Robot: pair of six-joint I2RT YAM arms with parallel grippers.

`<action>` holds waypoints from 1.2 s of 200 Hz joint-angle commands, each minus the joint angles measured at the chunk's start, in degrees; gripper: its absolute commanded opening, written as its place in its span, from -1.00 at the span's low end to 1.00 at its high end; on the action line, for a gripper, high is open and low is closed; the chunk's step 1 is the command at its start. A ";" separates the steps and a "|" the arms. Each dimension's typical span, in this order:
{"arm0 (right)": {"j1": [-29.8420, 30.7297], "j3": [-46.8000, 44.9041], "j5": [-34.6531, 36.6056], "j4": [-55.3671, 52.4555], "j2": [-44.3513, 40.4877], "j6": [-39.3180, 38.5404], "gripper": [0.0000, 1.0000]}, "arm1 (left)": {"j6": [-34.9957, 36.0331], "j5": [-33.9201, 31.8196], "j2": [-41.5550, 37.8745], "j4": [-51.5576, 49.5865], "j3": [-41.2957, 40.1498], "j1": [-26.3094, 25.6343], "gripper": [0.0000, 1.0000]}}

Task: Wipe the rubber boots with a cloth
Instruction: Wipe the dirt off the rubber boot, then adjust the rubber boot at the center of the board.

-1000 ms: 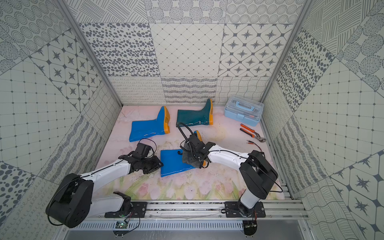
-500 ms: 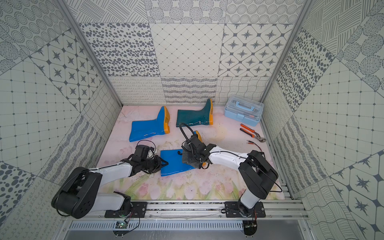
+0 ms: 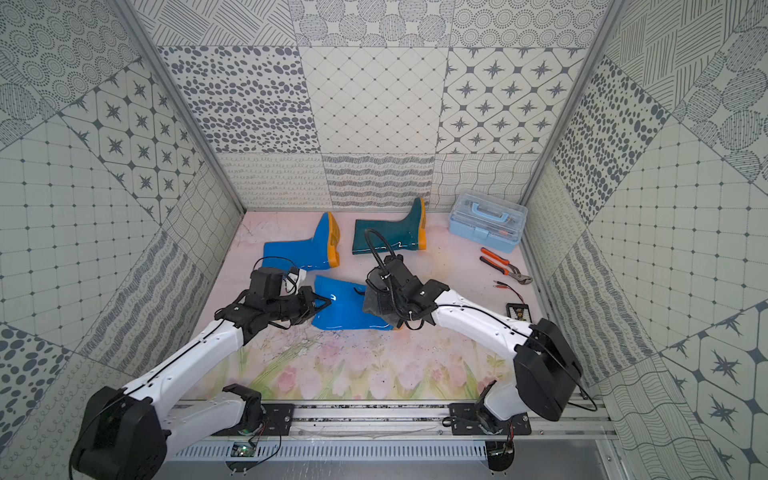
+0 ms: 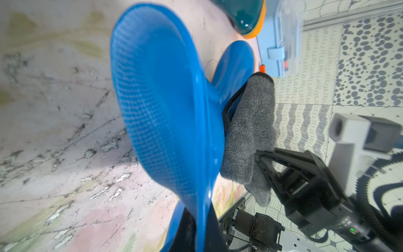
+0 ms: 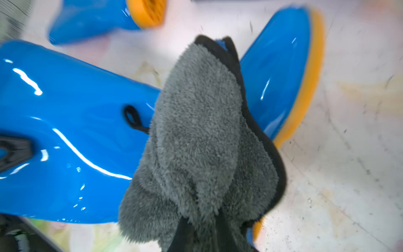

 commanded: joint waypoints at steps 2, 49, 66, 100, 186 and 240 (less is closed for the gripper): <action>-1.54 5.23 3.37 -1.88 -6.51 -3.62 -1.00 | 12.14 -5.47 -0.88 -24.78 13.94 3.08 -1.00; -4.86 7.30 2.65 -5.06 -11.92 -5.79 -1.00 | 23.92 -17.91 2.78 -49.29 34.82 3.54 -1.00; -5.49 5.73 1.89 -4.48 -13.93 -5.31 -1.00 | 26.68 -25.33 2.84 -55.97 39.83 3.46 -1.00; -6.73 3.80 -0.41 -4.34 -15.49 -4.91 -1.00 | 29.49 -33.85 4.15 -66.09 46.30 3.50 -1.00; -10.45 -0.30 -3.85 -5.46 -18.57 -4.78 -1.00 | 18.22 -27.07 6.72 -57.53 38.57 -5.97 -1.00; -16.66 -4.53 -6.93 -7.46 -23.31 -3.99 -1.00 | 7.07 -24.06 12.98 -40.22 31.64 -19.46 -1.00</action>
